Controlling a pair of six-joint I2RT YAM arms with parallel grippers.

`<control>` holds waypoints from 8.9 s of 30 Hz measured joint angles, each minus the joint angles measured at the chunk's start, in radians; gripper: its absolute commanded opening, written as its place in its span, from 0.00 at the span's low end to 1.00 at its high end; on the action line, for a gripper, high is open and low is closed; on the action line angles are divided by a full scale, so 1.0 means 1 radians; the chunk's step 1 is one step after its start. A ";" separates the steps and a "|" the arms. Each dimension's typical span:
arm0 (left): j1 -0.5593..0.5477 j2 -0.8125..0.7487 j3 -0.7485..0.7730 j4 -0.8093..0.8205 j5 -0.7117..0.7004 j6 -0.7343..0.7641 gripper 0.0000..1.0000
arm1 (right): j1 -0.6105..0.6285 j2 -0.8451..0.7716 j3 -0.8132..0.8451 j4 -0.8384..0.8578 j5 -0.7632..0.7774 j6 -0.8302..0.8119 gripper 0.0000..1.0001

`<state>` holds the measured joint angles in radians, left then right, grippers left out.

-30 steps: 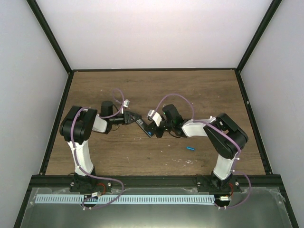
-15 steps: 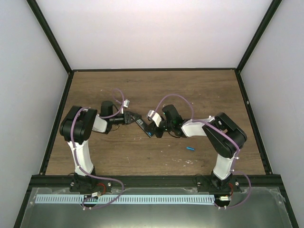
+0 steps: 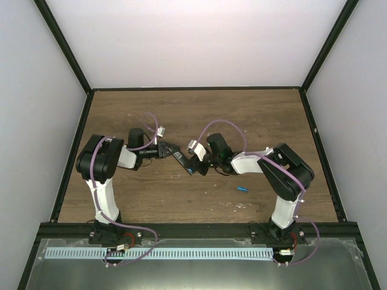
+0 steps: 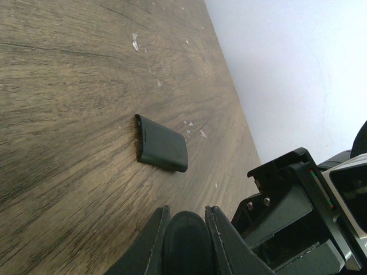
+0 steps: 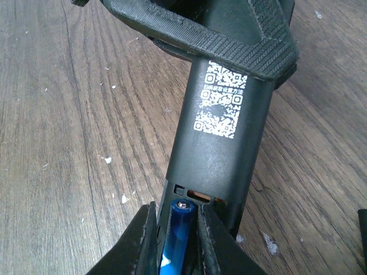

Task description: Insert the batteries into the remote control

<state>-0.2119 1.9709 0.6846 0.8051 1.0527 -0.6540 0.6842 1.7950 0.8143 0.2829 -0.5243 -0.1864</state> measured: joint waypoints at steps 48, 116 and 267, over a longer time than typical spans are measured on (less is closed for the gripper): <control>-0.014 0.087 -0.020 0.516 0.141 -0.470 0.00 | -0.206 -0.057 0.244 -0.645 -0.414 0.028 0.51; -0.098 -0.056 0.008 0.304 0.076 -0.326 0.00 | -0.216 0.130 0.421 -0.873 -0.588 0.151 0.29; 0.018 -0.306 0.019 -0.320 0.078 0.053 0.00 | -0.124 -0.380 -0.109 -1.074 0.457 0.715 0.34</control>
<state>-0.1940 1.6646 0.7040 0.4847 1.1309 -0.6014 0.5606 1.4151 0.7055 -0.7910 -0.0669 0.5282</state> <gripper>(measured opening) 0.155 0.397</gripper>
